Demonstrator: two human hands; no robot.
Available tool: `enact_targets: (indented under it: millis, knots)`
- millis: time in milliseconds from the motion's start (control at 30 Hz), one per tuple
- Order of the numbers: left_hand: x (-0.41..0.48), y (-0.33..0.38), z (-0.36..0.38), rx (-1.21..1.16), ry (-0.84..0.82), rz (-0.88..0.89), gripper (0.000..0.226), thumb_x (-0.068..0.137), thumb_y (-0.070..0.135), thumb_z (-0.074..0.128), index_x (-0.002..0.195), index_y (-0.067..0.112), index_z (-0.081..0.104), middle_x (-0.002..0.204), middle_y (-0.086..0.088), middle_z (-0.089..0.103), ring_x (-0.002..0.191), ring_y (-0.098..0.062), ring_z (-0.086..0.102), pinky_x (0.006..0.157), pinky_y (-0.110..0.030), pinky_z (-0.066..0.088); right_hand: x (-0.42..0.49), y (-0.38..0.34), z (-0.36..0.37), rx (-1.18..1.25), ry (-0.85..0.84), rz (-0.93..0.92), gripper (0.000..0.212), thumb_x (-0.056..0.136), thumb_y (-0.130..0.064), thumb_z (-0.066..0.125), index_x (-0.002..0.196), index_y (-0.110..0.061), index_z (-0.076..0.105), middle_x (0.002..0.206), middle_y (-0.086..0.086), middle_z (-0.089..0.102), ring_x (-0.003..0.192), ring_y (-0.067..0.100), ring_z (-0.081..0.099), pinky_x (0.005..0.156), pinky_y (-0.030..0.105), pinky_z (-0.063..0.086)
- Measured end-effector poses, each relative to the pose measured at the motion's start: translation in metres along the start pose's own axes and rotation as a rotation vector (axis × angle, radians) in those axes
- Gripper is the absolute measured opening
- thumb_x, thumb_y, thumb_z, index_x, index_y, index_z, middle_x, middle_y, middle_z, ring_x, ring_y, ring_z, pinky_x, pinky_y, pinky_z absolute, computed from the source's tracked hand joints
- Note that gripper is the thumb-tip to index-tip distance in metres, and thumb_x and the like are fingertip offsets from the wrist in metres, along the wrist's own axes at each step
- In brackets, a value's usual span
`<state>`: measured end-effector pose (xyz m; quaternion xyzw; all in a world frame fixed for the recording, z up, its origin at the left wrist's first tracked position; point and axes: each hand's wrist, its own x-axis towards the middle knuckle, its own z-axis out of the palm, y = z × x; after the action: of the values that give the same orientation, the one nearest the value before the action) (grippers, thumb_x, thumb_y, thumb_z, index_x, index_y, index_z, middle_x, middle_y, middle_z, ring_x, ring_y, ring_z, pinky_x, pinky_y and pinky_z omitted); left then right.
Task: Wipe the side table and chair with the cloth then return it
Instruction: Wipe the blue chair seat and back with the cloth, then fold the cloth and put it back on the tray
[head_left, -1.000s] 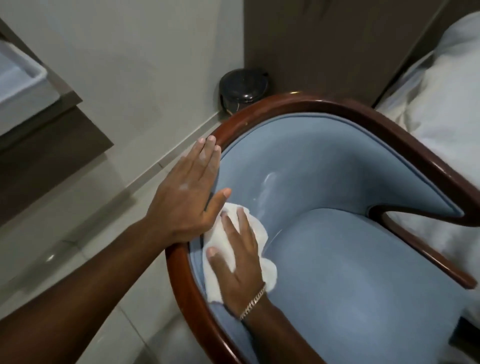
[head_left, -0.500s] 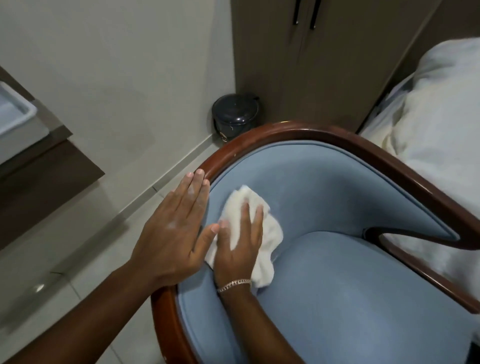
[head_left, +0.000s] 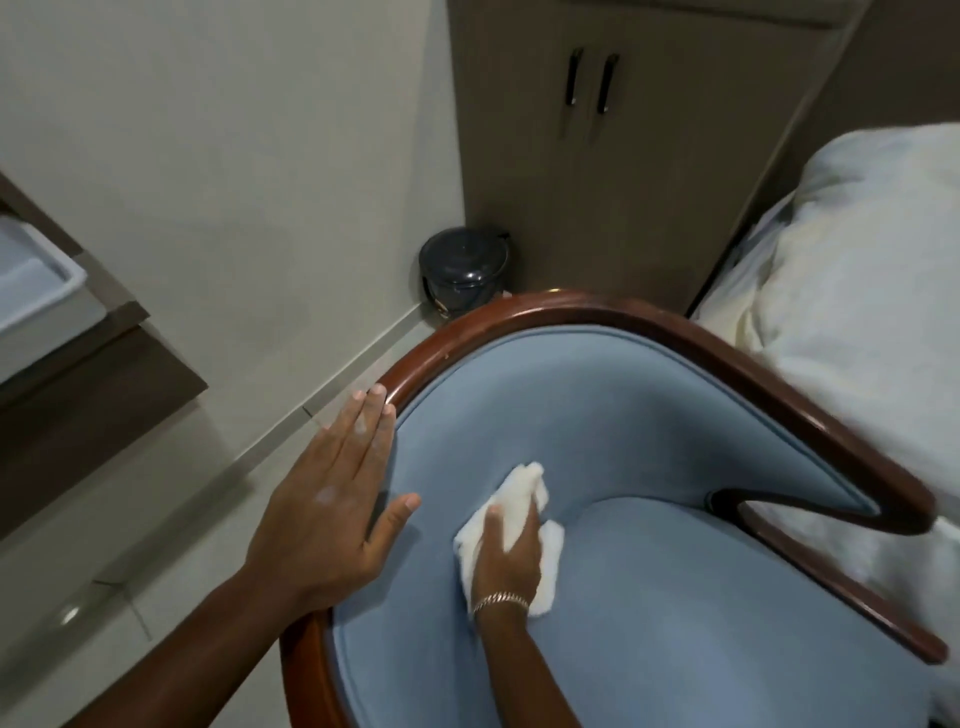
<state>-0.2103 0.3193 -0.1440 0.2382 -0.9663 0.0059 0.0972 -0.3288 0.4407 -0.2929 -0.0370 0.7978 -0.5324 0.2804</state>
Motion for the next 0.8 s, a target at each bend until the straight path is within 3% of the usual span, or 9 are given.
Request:
enact_targets:
  millis: [133,200,267,367,433,500,633,700,800]
  knots:
    - [0.004,0.008,-0.019,-0.276,-0.03,-0.098,0.063,0.1,0.042,0.037,0.154,0.012,0.029,0.166,-0.003,0.019,0.156,-0.02,0.01,0.124,-0.025,0.011,-0.054,-0.052,-0.04,0.276,-0.173,0.01,0.034,0.096,-0.01,0.065,0.124,-0.03,0.064,0.117,0.002,0.068,0.082,-0.012,0.067,0.073,0.009,0.05]
    - [0.003,0.015,-0.032,-0.617,-0.06,-0.401,0.052,0.103,0.035,0.041,0.153,0.018,0.036,0.165,-0.002,0.027,0.155,-0.019,0.017,0.125,-0.029,0.014,-0.069,-0.1,-0.064,0.511,-0.257,0.042,0.026,0.098,-0.003,0.06,0.118,-0.017,0.067,0.119,0.015,0.068,0.092,0.012,0.071,0.089,0.033,0.057]
    - [0.001,0.02,-0.044,-1.015,0.002,-0.796,0.045,0.103,0.038,0.043,0.142,0.018,0.053,0.147,-0.01,0.055,0.138,-0.026,0.049,0.119,-0.044,0.036,-0.078,-0.153,-0.085,0.725,-0.435,0.103,0.026,0.101,-0.015,0.054,0.124,-0.005,0.061,0.127,0.023,0.063,0.109,0.037,0.062,0.104,0.056,0.047]
    - [-0.003,0.024,-0.065,-1.314,0.199,-1.106,0.031,0.101,0.034,0.047,0.115,0.016,0.068,0.117,-0.015,0.071,0.102,-0.027,0.068,0.096,-0.049,0.055,-0.092,-0.231,-0.107,0.924,-0.659,0.121,0.041,0.075,-0.035,0.083,0.106,-0.009,0.076,0.105,0.016,0.078,0.09,0.029,0.076,0.075,0.039,0.062]
    - [-0.004,0.016,-0.081,-1.602,0.232,-1.138,0.032,0.104,0.022,0.045,0.124,0.004,0.061,0.11,-0.017,0.07,0.083,-0.017,0.073,0.075,-0.036,0.061,-0.106,-0.274,-0.101,1.054,-0.831,0.065,0.06,0.037,-0.036,0.102,0.087,-0.008,0.084,0.089,0.012,0.082,0.079,0.027,0.079,0.063,0.038,0.064]
    - [-0.003,-0.006,-0.102,-1.97,0.196,-1.074,0.044,0.105,0.025,0.042,0.135,-0.004,0.053,0.125,-0.022,0.067,0.084,-0.009,0.077,0.068,-0.027,0.061,-0.117,-0.306,-0.076,1.077,-0.798,-0.002,0.069,0.02,-0.04,0.104,0.079,-0.009,0.085,0.084,0.011,0.082,0.073,0.026,0.08,0.058,0.039,0.065]
    - [-0.004,-0.092,-0.136,-2.571,0.147,-0.782,0.084,0.087,0.072,0.048,0.139,0.007,0.056,0.146,-0.023,0.053,0.132,-0.044,0.053,0.097,-0.057,0.051,-0.112,-0.355,-0.002,0.859,-0.75,-0.025,0.03,0.065,-0.043,0.07,0.073,-0.018,0.084,0.072,0.008,0.079,0.061,0.019,0.077,0.054,0.031,0.063]
    - [-0.006,-0.147,-0.143,-2.576,0.212,-0.774,0.086,0.084,0.074,0.049,0.135,0.006,0.059,0.144,-0.024,0.056,0.13,-0.046,0.054,0.096,-0.058,0.053,-0.1,-0.378,0.041,0.648,-0.829,-0.001,0.035,0.076,-0.045,0.063,0.079,-0.018,0.086,0.083,0.01,0.08,0.072,0.02,0.079,0.061,0.033,0.063]
    - [-0.008,-0.217,-0.15,-2.39,0.297,-0.833,0.075,0.085,0.071,0.048,0.127,0.013,0.068,0.137,-0.019,0.064,0.125,-0.04,0.061,0.092,-0.052,0.057,-0.095,-0.404,0.118,0.256,-0.934,-0.105,0.046,0.081,-0.05,0.071,0.114,-0.019,0.078,0.114,0.013,0.078,0.101,0.027,0.076,0.083,0.041,0.062]
